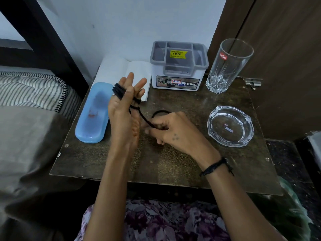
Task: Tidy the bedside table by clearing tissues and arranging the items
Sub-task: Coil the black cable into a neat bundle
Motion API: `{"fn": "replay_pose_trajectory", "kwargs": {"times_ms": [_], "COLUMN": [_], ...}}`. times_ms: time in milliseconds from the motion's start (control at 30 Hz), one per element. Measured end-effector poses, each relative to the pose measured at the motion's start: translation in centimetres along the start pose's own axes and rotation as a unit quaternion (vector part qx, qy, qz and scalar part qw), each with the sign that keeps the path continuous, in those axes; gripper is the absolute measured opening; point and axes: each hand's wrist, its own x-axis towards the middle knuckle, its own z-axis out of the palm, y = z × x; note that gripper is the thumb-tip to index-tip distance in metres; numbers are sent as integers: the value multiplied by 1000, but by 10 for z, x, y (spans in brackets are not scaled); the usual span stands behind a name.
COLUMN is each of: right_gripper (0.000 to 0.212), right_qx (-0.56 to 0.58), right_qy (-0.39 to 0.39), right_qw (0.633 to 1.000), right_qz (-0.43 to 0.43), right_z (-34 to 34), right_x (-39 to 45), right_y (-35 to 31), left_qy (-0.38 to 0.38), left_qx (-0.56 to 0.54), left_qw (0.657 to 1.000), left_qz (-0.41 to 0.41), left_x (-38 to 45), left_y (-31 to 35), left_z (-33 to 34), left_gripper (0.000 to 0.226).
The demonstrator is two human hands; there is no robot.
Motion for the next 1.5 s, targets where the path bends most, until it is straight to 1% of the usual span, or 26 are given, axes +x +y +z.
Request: {"fn": "replay_pose_trajectory", "kwargs": {"times_ms": [33,67,100,133,167,233,267,300,367,433,500,567,600,667,767,800,867,933,1033,1100,1200,1267,1367,1467,1500], "right_gripper": [18,25,29,28,24,20,20,20,17,15,13,13,13,11,5,4,11,13,15,20,33,39,44,39,39], "right_qx": [-1,7,24,49,76,123,136,142,143,143,142,148,158,200,293,308,292,286,343,356,294,248,221,204,207], "right_qy": [-2,1,10,25,48,111,142,169,211,241,250,245,240,226,193,180,167,153,123,96,40,11,-20,-37,-47], "right_qw": [1000,1000,999,998,995,985,979,974,966,960,957,958,957,953,934,932,940,944,931,929,955,967,973,976,975], "right_qz": [-7,-13,-19,-27,-36,-47,-49,-49,-41,-29,-28,-32,-34,-40,-59,-61,-62,-60,-33,-19,16,50,61,66,72], "right_z": [-1,-2,-4,-5,-8,-13,-15,-17,-20,-21,-23,-22,-22,-21,-20,-19,-18,-17,-16,-15,-11,-9,-6,-4,-4], "right_x": [0,-1,-1,-2,-4,-5,-5,-5,-4,-3,-3,-3,-2,-1,2,3,4,6,9,9,7,4,2,3,3], "right_y": [-1,-2,-2,-3,-3,-4,-3,-1,2,7,9,11,11,11,9,9,11,13,13,14,15,12,7,6,7], "left_qy": [-4,-22,-38,-58,-76,-103,-115,-127,-158,-223,-289,-315,-319,-325,-326,-329,-328,-314,-278,-246,-157,-127,-117,-53,-45], "left_qx": [87,184,272,335,394,469,487,488,449,405,382,373,363,324,244,219,171,115,24,-40,-112,-146,-137,-78,-44], "left_qw": [996,981,958,934,908,866,856,856,876,886,875,863,862,869,894,900,913,926,945,957,973,973,978,994,997], "left_qz": [27,58,87,109,124,140,130,115,74,17,-63,-130,-154,-183,-188,-184,-175,-174,-169,-151,-129,-123,-103,-62,-48], "left_x": [-2,-4,-5,-5,-3,1,2,2,0,-1,-1,-1,-1,-3,-3,-4,-5,-7,-8,-8,-6,-5,-2,-3,-4], "left_y": [0,-1,-3,-4,-5,-5,-4,-3,1,3,5,6,7,8,10,10,8,5,4,5,6,5,3,-1,-2], "left_z": [1,0,-1,-4,-7,-12,-14,-14,-12,-11,-10,-11,-11,-12,-15,-15,-13,-9,-6,-3,2,3,5,7,8], "left_gripper": [35,41,42,37,38,42,36,31,30,33,26,14,12,17,28,31,32,36,39,37,42,45,35,31,29]}}
